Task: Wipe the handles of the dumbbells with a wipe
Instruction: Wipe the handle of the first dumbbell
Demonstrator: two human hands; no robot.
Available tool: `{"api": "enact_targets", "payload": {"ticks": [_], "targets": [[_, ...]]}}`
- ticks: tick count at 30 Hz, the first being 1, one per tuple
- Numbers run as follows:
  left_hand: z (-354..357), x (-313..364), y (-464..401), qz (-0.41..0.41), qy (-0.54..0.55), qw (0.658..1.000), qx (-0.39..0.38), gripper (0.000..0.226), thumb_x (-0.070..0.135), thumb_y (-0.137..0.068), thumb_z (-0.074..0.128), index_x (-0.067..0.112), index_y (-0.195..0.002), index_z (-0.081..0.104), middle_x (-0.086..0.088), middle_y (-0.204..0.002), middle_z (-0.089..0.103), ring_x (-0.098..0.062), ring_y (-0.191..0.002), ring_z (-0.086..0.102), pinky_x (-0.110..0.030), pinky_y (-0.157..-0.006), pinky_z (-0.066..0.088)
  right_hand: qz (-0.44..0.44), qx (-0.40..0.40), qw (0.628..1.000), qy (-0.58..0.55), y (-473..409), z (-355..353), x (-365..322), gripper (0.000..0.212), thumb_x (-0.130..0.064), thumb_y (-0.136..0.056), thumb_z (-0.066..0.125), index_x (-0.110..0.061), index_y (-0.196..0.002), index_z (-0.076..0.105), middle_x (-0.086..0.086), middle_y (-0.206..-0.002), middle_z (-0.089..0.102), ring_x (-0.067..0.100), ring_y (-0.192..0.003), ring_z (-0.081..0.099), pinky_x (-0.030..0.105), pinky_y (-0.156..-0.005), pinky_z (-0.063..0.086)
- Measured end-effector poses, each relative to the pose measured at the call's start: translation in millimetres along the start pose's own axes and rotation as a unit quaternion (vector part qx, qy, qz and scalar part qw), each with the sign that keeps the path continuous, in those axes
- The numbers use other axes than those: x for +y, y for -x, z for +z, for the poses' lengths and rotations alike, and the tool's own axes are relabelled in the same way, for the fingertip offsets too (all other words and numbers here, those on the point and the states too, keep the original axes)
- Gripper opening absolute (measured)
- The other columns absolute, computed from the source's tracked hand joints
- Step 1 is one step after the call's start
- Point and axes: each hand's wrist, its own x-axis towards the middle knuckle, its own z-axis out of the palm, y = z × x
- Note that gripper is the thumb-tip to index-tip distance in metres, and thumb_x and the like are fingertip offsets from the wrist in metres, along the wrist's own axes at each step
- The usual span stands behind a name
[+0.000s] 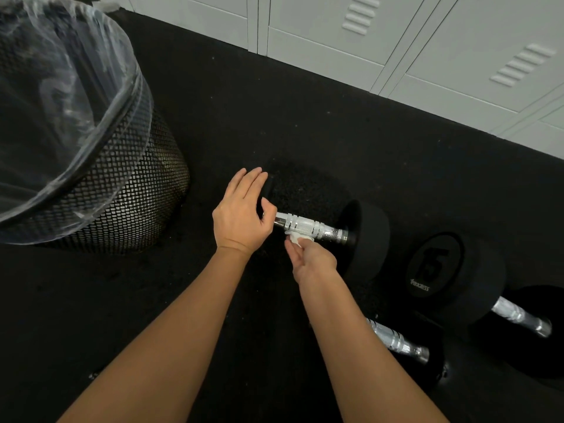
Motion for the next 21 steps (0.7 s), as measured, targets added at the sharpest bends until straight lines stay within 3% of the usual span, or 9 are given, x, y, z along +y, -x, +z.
{"api": "enact_targets", "payload": {"ticks": [4,8,12,17,21], "targets": [[0,0,0,0.001,-0.002,1.0,0.0,0.048,0.028,-0.086,0.035,0.012,-0.126,0.056,-0.002,-0.132,0.056,-0.019,-0.128,0.045,-0.031,-0.089,0.048,0.014,-0.009,1.0,0.011,-7,-7,-7,0.019,0.005,-0.088,0.055,0.004,-0.106,0.058,0.02,-0.113,0.064,0.026,-0.096,0.067,0.037,-0.1,0.046],[0,0,0,0.002,0.0,1.0,0.0,0.048,0.028,-0.086,0.035,0.012,-0.126,0.056,-0.001,-0.132,0.056,-0.019,-0.129,0.045,-0.03,-0.089,0.047,0.006,0.013,1.0,0.005,-4,2,1,0.023,0.005,-0.088,0.054,0.005,-0.111,0.057,0.021,-0.111,0.064,0.028,-0.096,0.067,0.035,-0.092,0.051],[0,0,1,0.003,-0.001,1.0,0.005,0.047,0.027,-0.086,0.036,0.012,-0.126,0.056,-0.002,-0.132,0.056,-0.019,-0.128,0.045,-0.029,-0.092,0.045,0.001,-0.029,1.0,0.01,0,4,11,0.029,0.011,-0.087,0.052,0.008,-0.116,0.054,0.027,-0.115,0.06,0.034,-0.103,0.063,0.034,-0.083,0.054],[0,-1,1,0.007,-0.001,1.0,0.006,0.046,0.027,-0.086,0.037,0.011,-0.125,0.056,-0.002,-0.131,0.056,-0.02,-0.127,0.046,-0.028,-0.09,0.045,0.011,-0.012,0.999,-0.042,-12,-9,-4,0.028,0.008,-0.088,0.052,0.007,-0.116,0.054,0.025,-0.119,0.059,0.031,-0.103,0.063,0.035,-0.092,0.051],[0,0,1,0.005,-0.002,1.0,0.007,0.047,0.027,-0.086,0.036,0.011,-0.125,0.056,-0.003,-0.131,0.056,-0.021,-0.127,0.046,-0.029,-0.09,0.045,0.011,-0.024,0.999,-0.043,-13,0,10,0.03,0.009,-0.088,0.052,0.006,-0.118,0.054,0.025,-0.117,0.059,0.031,-0.102,0.063,0.034,-0.088,0.053]]}}
